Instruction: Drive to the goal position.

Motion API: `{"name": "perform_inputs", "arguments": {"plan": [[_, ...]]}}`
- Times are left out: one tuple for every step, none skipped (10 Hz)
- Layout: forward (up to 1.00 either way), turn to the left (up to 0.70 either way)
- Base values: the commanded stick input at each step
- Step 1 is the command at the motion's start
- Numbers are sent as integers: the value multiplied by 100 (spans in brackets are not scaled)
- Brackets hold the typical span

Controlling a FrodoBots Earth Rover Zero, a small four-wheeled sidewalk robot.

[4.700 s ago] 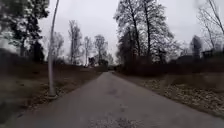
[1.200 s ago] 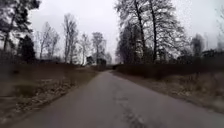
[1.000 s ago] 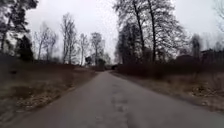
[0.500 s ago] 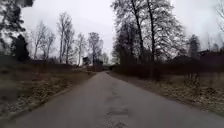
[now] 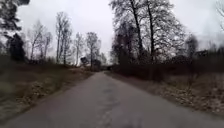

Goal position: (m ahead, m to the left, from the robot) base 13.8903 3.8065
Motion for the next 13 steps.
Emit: {"name": "perform_inputs", "arguments": {"plan": [[100, 0], [100, 0], [100, 0], [100, 0], [100, 0], [100, 0], [100, 0], [100, 0], [100, 0], [100, 0], [100, 0], [100, 0], [100, 0]]}}
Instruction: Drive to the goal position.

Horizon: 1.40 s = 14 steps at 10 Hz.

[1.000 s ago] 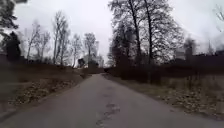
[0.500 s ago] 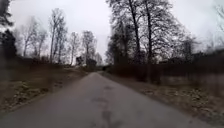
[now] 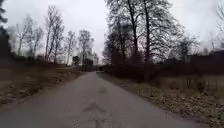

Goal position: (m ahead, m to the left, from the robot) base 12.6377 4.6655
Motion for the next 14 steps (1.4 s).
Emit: {"name": "perform_inputs", "arguments": {"plan": [[100, 0], [100, 0], [100, 0], [100, 0], [100, 0], [100, 0], [100, 0], [100, 0], [100, 0], [100, 0], [100, 0], [100, 0], [100, 0], [100, 0]]}}
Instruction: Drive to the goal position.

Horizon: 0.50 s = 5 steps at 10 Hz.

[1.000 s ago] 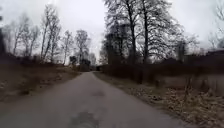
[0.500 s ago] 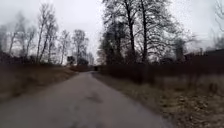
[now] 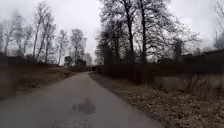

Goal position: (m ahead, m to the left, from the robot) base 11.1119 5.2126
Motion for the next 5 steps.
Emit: {"name": "perform_inputs", "arguments": {"plan": [[100, 0], [100, 0], [100, 0], [100, 1], [100, 11]]}}
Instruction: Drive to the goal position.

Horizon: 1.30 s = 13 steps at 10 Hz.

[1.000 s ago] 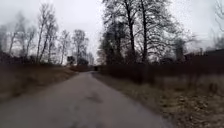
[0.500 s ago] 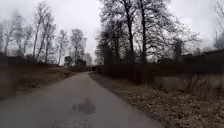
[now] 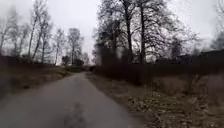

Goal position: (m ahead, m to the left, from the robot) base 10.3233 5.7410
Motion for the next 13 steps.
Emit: {"name": "perform_inputs", "arguments": {"plan": [[100, 20], [100, 29], [100, 39], [100, 40], [100, 40], [100, 40], [100, 40], [100, 40], [100, 40], [100, 40], [100, 40], [100, 40], [100, 40]]}}
